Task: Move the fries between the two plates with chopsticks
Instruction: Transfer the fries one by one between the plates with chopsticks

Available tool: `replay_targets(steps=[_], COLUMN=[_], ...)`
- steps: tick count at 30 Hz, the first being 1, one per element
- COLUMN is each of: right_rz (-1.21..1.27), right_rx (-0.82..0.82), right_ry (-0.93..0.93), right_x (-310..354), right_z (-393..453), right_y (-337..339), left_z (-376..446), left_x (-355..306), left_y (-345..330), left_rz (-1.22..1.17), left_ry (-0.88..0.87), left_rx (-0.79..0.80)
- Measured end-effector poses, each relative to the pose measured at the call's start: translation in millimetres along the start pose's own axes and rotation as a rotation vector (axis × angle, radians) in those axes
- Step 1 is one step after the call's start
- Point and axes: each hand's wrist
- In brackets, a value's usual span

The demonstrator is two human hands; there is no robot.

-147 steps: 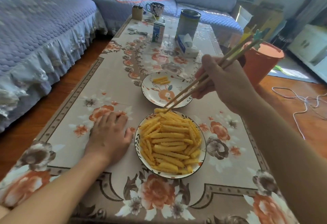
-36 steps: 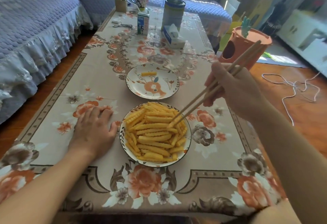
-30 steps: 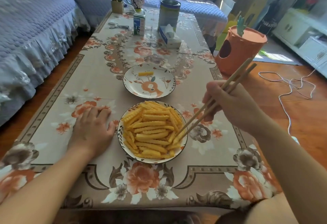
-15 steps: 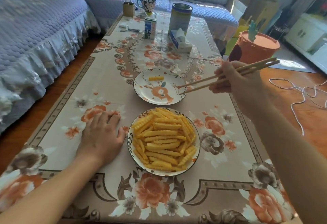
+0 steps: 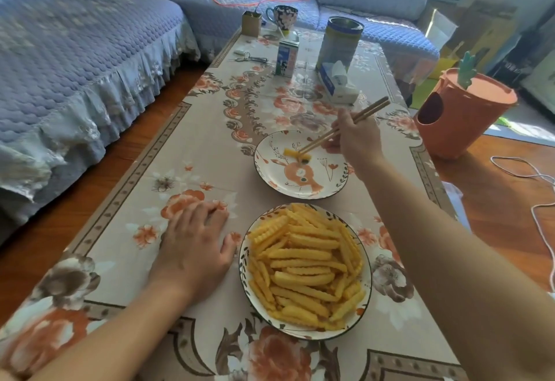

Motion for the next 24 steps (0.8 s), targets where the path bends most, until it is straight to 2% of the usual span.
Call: replay_targets(steps=[4, 6, 10, 13, 18, 24], right_rz=[0.035, 0.161, 0.434, 0.409, 0.335, 0.292], right_rx=[-0.043, -0.049, 0.086, 0.202, 0.168, 0.229], right_ry=[0.032, 0.073, 0.089, 0.063, 0.077, 0.100], right_x=[3, 13, 27, 11, -8, -16], right_z=[-35, -61, -122, -167, -199, -196], right_y=[35, 65, 127, 154, 168, 165], left_z=[0, 0, -2, -4, -6, -5], left_x=[0, -2, -4, -7, -10, -11], left_y=[2, 3, 4, 5, 5, 6], left_rz=[-0.006, -0.006, 0.015, 0.014, 0.014, 0.010], left_ry=[0.001, 0.003, 0.019, 0.031, 0.039, 0.039], left_rx=[-0.005, -0.002, 0.001, -0.006, -0.004, -0.014])
Point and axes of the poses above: each hand's wrist, its own z-axis towards the middle knuckle, its own y-axis out of the back of the hand, x = y × z, and after that the axes turned 6 degrees about y, right-handed
